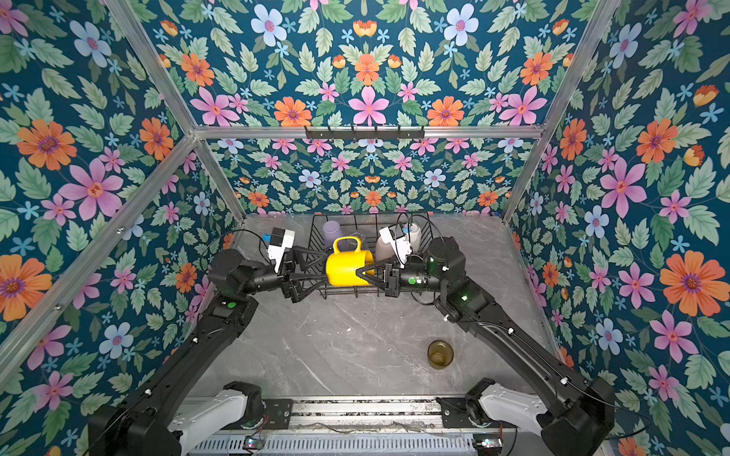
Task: Load the cups into the dish rack
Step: 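Grasp the yellow mug's base with the left gripper beside the right gripper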
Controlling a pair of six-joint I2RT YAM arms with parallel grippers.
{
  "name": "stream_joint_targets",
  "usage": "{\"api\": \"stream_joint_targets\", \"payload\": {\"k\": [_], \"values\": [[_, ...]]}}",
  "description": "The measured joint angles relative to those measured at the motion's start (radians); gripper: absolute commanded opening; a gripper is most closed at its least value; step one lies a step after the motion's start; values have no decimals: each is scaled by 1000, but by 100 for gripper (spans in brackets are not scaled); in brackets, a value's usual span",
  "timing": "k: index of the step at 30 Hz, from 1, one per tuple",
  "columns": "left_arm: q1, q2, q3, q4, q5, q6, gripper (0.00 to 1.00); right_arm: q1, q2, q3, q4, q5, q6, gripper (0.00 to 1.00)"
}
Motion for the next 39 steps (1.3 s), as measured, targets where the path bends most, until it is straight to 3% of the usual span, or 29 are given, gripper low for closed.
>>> {"api": "stream_joint_targets", "payload": {"k": [25,39], "values": [[-23,7,-19,146,84,-101,100,92,119,37,216,-101,-4,0],[-21,75,-78,587,124,-441,96,94,145,5,341,-122,30,0]]}}
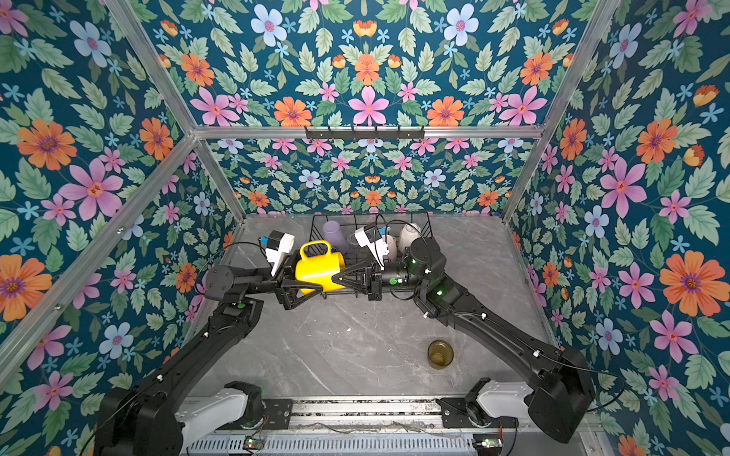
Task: Load the cups into the dish rack
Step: 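Grasp the yellow mug's base with the left gripper beside the right gripper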
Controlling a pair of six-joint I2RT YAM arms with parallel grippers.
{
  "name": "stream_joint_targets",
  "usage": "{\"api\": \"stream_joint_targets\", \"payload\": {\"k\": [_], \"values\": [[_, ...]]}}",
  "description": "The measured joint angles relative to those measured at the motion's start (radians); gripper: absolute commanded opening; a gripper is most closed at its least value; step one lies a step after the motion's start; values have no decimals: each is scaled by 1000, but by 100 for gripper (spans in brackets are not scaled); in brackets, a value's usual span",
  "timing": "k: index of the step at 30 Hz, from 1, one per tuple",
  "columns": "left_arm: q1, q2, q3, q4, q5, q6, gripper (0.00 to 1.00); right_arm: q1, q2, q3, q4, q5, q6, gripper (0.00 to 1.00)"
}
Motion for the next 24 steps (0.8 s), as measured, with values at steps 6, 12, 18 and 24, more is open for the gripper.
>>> {"api": "stream_joint_targets", "payload": {"k": [6,12,18,24], "values": [[0,84,1,293,6,-234,88,7,9,1,37,-14,9,0],[0,108,8,392,0,-343,76,8,11,3,55,-14,16,0],[1,106,6,401,0,-365,59,11,14,9,56,-15,21,0],[0,107,14,401,10,-389,9,11,10,14,42,6,21,32]]}}
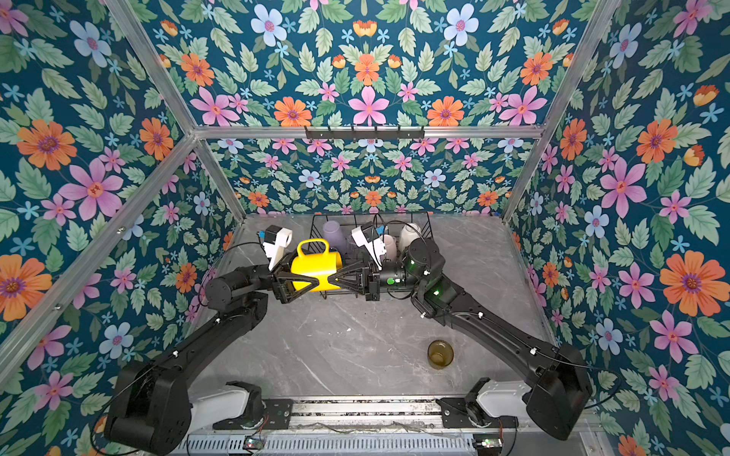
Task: Load the cups into the dish rack
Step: 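Grasp the yellow mug's base with the left gripper beside the right gripper, then carry the yellow mug over the rack with the left gripper while the right gripper withdraws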
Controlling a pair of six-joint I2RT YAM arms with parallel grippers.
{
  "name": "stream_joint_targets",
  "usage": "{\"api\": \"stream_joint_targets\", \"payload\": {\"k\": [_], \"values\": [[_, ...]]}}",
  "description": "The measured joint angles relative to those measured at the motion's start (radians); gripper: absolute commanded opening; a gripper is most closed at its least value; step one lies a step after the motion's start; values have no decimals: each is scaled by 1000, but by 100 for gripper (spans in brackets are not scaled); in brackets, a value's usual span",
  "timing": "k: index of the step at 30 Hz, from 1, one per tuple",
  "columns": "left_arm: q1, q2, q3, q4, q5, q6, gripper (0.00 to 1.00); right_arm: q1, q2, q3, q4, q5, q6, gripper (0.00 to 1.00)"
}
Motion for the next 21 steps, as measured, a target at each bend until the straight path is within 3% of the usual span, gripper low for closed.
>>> {"api": "stream_joint_targets", "payload": {"k": [2,7,12,15,17,21], "values": [[-2,1,11,2,26,-9,0,0,-14,-5,-8,29,-6,41],[0,2,37,-1,45,-14,0,-1,-82,-39,-64,132,-23,59],[5,-22,52,-148,46,117,0,-6,-199,-93,-174,296,-59,72],[6,-62,96,-429,18,309,0,-4,-275,-122,-264,416,-77,84],[3,-93,174,-742,-51,529,0,-5,-329,-142,-333,528,-82,89],[-11,-95,316,-1210,-228,864,0,-29,-401,-185,-461,718,-72,90]]}}
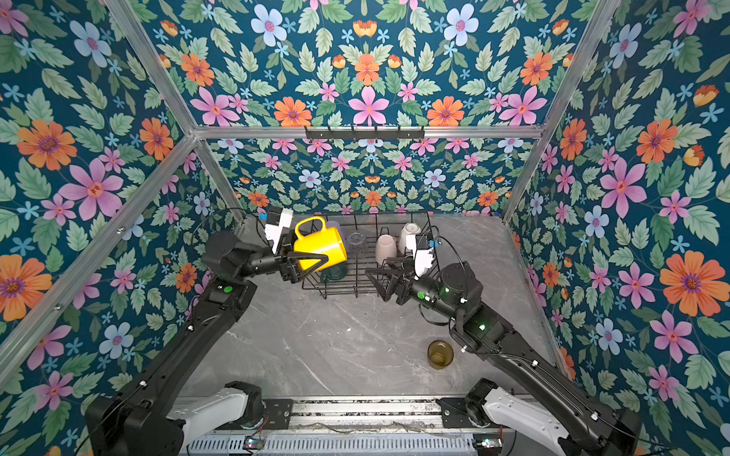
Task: Load the cups into the dish rack
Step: 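Carry the yellow mug over the rack with the left gripper while the right gripper withdraws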
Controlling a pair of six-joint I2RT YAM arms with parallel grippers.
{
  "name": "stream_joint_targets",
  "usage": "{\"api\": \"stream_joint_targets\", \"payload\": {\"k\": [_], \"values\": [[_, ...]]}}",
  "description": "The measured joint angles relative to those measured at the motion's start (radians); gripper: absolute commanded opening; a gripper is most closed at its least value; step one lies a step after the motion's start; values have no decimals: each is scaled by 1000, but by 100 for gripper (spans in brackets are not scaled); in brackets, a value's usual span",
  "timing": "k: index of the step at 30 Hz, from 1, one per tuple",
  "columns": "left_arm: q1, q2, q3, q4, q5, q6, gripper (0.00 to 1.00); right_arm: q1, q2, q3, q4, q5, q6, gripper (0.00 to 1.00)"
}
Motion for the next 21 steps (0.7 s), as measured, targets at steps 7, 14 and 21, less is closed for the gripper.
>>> {"api": "stream_joint_targets", "payload": {"k": [7,14,21], "values": [[-27,110,169,-529,-325,245,0,-80,-66,-95,-141,137,96,90],[-133,228,340,-803,-618,350,0,-90,-91,-99,-183,165,126,93],[-209,370,515,-974,-799,404,0,-90,-94,-88,-224,142,113,95]]}}
